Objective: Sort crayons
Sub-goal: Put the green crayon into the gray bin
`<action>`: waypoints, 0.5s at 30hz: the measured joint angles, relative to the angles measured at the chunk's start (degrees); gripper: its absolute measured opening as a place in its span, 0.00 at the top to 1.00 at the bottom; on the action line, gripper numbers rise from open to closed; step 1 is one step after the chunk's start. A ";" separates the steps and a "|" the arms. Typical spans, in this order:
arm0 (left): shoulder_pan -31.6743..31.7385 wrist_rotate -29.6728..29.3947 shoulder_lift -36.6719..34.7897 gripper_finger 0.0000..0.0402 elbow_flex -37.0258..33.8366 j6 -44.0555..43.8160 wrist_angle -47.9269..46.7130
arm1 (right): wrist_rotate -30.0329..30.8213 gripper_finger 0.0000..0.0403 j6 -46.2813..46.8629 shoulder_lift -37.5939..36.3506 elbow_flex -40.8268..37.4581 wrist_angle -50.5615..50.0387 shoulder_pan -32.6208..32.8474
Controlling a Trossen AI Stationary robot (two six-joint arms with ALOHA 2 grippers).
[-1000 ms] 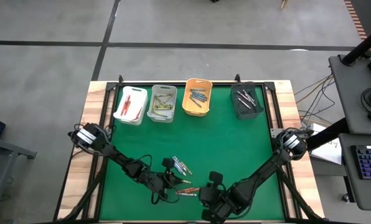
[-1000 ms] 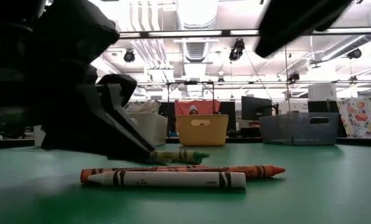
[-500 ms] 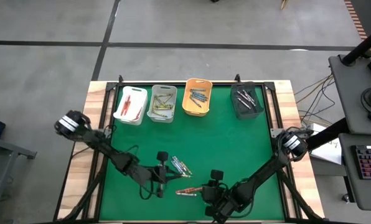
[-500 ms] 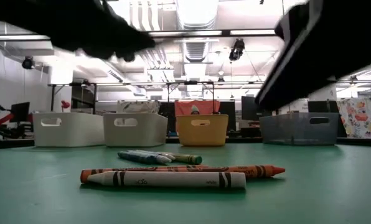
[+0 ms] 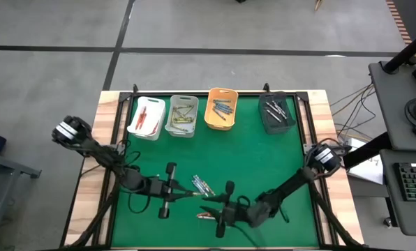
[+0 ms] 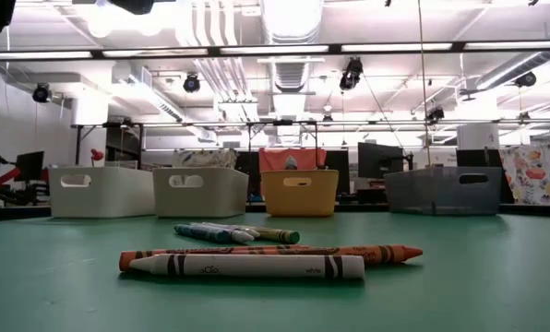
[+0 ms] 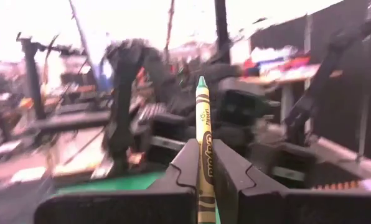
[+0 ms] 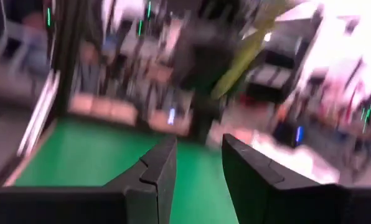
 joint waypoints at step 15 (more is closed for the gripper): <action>0.00 -1.36 -4.58 1.00 0.81 9.43 0.82 | -22.99 0.65 -5.18 0.00 -5.27 34.79 -9.27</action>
